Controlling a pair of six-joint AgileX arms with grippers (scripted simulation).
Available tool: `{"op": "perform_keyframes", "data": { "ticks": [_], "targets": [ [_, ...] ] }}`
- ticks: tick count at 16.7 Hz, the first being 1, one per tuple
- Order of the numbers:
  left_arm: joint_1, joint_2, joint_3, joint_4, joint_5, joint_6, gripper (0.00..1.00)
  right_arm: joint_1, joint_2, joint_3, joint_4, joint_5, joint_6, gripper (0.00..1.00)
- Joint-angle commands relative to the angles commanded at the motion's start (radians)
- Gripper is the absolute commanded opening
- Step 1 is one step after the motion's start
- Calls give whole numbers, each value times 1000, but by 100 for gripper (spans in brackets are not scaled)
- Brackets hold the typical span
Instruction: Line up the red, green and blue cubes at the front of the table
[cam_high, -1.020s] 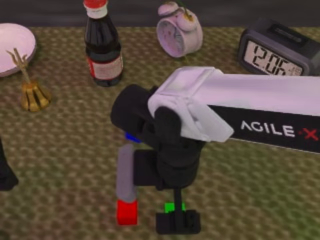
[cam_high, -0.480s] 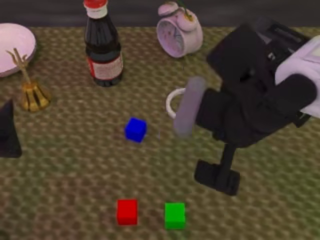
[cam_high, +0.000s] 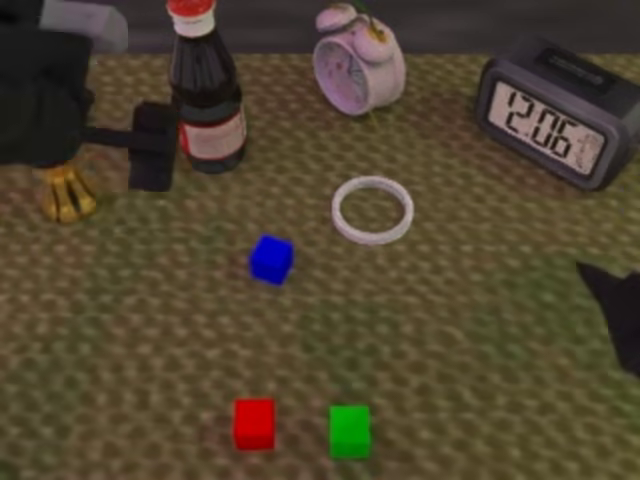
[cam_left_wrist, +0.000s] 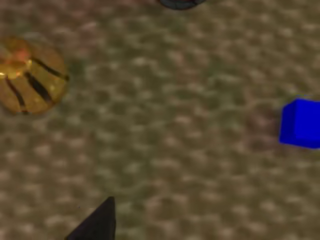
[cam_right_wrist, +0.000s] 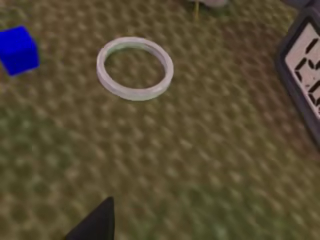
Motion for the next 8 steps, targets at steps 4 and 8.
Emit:
{"op": "perform_keyframes", "data": {
  "ticks": [4,8],
  "targets": [
    [-89,429,331,-212,2,-16,100,-161,-348,-279,170,15,114,100],
    [-159,726,602,-369,3,-29,100,-280,-601,-487,309,40,199,100]
  ]
}}
